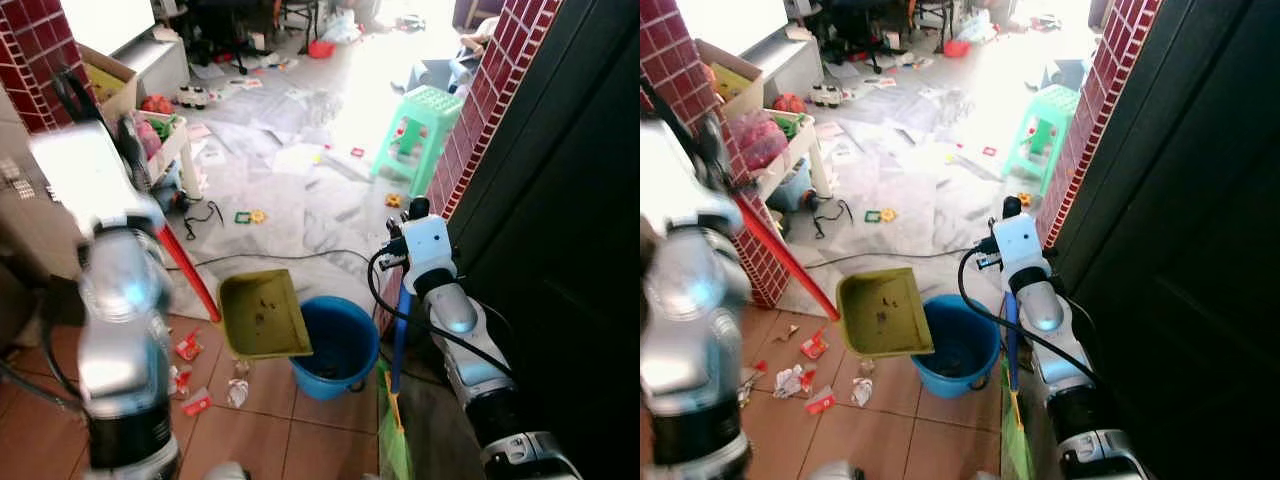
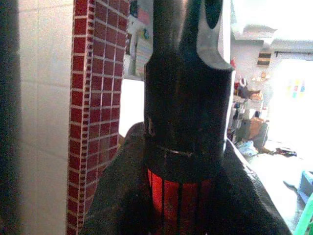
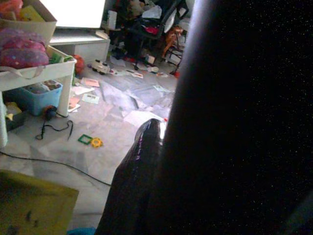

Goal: Sweep floor

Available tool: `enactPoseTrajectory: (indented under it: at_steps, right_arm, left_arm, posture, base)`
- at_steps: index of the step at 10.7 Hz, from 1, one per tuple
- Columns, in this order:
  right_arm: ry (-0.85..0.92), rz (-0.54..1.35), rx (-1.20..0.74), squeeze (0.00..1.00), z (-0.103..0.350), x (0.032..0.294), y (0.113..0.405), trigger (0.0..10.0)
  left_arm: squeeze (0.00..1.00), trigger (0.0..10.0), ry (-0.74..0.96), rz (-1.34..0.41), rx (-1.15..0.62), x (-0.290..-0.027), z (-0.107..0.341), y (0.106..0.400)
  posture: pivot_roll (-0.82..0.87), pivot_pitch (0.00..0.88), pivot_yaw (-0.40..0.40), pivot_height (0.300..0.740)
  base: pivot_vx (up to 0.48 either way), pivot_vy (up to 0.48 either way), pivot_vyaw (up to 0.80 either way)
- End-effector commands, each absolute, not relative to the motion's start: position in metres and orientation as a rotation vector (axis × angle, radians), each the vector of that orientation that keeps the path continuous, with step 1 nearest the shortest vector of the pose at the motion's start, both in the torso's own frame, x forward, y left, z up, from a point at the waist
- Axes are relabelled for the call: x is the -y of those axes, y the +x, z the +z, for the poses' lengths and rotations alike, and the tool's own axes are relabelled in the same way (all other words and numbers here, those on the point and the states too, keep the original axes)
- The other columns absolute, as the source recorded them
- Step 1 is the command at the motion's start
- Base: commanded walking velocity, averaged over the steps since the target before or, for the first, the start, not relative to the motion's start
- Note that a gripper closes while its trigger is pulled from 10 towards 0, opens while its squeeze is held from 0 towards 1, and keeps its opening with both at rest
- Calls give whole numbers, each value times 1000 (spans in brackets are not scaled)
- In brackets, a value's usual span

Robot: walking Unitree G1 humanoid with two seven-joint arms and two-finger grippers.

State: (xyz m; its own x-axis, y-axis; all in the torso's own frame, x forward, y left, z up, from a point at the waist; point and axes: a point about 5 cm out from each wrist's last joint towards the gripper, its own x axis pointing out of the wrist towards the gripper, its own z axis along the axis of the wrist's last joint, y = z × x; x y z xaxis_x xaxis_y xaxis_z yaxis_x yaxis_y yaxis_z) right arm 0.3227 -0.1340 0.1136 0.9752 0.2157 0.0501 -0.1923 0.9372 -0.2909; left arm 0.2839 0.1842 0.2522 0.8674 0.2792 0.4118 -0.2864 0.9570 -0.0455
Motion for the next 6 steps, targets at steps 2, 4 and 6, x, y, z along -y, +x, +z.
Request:
enactPoseTrajectory:
  at_steps: [2,4,6]
  right_arm:
    - [-310,196,114,0,120,135,326,10000]
    - [-303,200,117,0,120,133,326,10000]
    - [-302,204,115,0,118,134,325,10000]
  left_arm:
    - [0,10000,113,338,532,-194,277,279]
    - [0,10000,169,387,513,-207,273,278]
    - [0,10000,203,403,531,-213,280,277]
  posture:
    - [-7,0,-66,740]
    - [4,0,-71,740]
    - [6,0,-74,740]
  base:
    - [0,0,0]
    - [0,0,0]
    - [0,0,0]
